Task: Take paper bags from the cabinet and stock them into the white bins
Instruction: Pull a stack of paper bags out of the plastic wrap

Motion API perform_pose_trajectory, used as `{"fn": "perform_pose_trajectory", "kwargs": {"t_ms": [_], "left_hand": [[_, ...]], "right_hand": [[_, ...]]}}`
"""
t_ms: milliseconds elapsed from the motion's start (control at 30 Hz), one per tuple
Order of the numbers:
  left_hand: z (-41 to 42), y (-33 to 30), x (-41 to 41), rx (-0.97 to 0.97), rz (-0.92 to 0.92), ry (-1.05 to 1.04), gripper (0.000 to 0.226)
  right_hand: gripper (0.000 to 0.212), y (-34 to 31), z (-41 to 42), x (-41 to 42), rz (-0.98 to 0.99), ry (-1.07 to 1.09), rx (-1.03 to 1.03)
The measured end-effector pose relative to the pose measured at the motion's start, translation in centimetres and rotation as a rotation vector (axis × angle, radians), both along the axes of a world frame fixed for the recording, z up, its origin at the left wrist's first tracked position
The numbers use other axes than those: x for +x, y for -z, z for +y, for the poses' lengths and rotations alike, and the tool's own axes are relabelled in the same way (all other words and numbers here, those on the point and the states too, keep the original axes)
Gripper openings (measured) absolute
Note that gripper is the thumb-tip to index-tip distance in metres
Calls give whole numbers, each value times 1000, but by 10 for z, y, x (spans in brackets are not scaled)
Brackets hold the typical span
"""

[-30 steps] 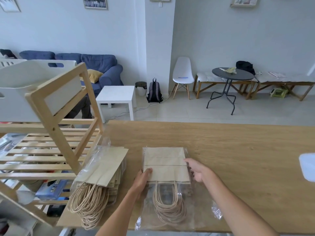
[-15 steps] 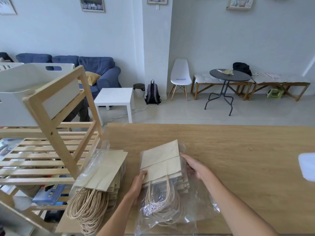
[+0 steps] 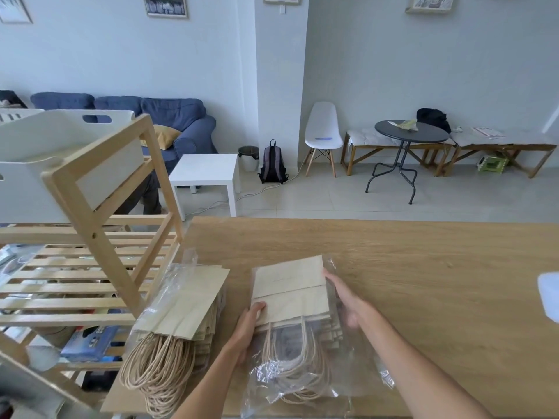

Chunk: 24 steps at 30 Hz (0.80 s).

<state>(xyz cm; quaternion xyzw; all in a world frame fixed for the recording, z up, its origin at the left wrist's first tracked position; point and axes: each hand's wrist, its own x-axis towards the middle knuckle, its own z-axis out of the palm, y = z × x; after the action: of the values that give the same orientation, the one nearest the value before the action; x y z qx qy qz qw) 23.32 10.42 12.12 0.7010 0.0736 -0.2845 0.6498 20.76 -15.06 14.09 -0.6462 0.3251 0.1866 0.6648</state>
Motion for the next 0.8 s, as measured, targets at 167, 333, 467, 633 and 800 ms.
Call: {"fn": "perform_pose_trajectory", "kwargs": {"t_ms": [167,333,467,633,800], "left_hand": [[2,6,0,4,4,19,37],[1,3,3,24,0,3,35],[2,1,1,29,18,-2,33],[2,5,4,49,14,-3,40],[3,9,5,43,36,-4,43]], "right_hand": [[114,-12,10,-6,40,-50,-53],[93,-27,19,-10,-17,96,65],[94,-21,22,-8,3,42,-22],[106,-20,21,-7,42,-80,-94],[109,-24,27,-4,96,-161,-150]]}}
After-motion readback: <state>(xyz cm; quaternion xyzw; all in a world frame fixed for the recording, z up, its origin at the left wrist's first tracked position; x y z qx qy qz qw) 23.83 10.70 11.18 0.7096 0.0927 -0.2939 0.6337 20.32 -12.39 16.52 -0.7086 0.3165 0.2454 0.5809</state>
